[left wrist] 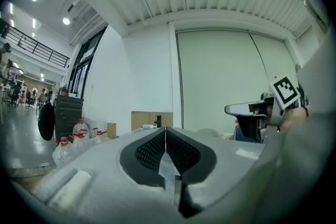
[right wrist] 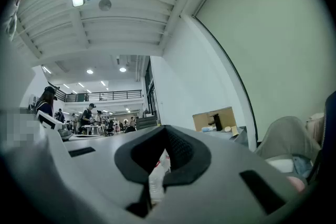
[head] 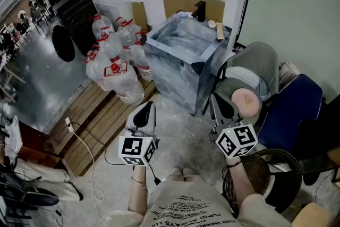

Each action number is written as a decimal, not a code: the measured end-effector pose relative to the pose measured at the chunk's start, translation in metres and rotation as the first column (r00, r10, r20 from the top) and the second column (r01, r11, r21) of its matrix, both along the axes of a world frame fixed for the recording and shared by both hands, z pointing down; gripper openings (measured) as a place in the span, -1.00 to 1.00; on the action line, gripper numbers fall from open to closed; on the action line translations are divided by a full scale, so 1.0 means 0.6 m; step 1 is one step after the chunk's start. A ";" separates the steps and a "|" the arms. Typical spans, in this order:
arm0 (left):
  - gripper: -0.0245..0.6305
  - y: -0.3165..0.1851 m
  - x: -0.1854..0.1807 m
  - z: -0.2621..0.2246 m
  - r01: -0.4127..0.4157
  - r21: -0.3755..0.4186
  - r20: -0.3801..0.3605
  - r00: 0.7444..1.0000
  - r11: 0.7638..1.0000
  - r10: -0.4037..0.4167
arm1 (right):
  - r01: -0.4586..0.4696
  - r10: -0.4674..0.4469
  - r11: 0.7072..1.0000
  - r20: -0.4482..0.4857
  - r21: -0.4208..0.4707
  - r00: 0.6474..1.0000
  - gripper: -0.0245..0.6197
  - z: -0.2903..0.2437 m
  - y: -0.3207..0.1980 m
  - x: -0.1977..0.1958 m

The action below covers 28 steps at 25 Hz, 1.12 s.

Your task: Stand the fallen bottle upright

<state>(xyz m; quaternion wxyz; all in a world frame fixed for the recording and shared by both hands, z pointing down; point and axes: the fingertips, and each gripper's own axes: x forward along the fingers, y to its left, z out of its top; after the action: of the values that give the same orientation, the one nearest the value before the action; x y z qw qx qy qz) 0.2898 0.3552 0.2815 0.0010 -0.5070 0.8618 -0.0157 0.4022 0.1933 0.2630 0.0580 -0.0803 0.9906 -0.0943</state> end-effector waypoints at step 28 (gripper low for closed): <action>-0.14 -0.035 -0.016 0.003 -0.006 0.033 -0.021 1.000 0.999 0.007 | -0.012 0.012 1.000 0.008 -0.028 1.000 -0.91 0.021 -0.026 -0.006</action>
<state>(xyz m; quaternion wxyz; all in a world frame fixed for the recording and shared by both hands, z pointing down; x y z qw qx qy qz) 0.2804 0.3343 0.2835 0.0001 -0.5098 0.8603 0.0037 0.3986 0.1779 0.2757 0.0613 -0.0868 0.9884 -0.1082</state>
